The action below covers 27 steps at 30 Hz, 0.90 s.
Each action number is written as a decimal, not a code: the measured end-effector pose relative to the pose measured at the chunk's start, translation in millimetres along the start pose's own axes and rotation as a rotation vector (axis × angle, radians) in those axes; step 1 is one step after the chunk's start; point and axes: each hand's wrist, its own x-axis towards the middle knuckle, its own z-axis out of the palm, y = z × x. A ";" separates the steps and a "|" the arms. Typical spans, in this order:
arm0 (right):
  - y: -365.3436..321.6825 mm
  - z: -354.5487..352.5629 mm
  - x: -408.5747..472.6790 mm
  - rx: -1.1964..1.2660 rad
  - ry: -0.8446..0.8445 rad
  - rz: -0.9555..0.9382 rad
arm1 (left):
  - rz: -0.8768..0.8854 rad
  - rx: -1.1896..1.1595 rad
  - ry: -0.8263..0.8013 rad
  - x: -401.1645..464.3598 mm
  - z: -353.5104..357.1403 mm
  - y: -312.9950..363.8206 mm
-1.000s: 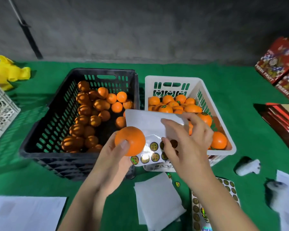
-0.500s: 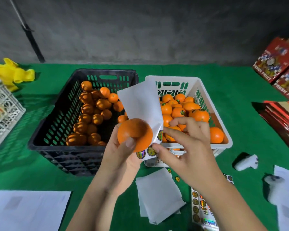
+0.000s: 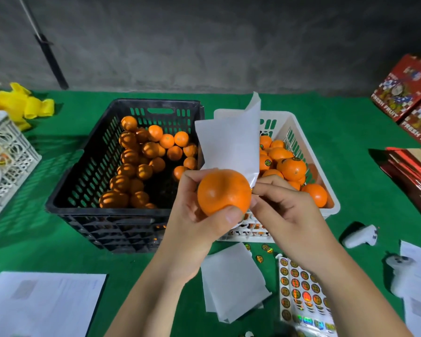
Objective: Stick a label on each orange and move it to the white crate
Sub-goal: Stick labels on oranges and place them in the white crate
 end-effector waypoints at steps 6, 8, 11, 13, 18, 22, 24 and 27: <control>6.3 0.0 -0.9 0.006 -0.007 -0.010 | -0.031 0.026 0.030 -1.6 -1.2 1.7; 8.7 0.5 0.7 -0.060 0.065 -0.044 | -0.040 0.022 0.029 -0.8 -1.9 4.4; 8.0 -1.9 3.0 0.063 0.354 0.054 | -0.048 0.016 0.042 0.0 -3.0 6.2; 2.6 -6.7 2.7 0.119 0.507 0.040 | -0.054 0.040 0.060 -0.3 -3.7 4.9; -22.5 -2.8 -3.6 -0.177 0.441 -0.372 | -0.074 0.127 0.056 -0.9 0.8 -3.7; -14.9 -0.6 -10.1 -0.370 0.154 -0.429 | -0.083 0.079 0.121 -1.4 4.4 -6.7; -6.2 -3.0 -12.8 -0.441 0.077 -0.375 | -0.080 0.145 0.188 -1.3 4.8 -8.6; 3.7 6.9 -15.4 -0.474 0.030 -0.312 | -0.113 0.125 0.198 -2.8 10.8 -13.5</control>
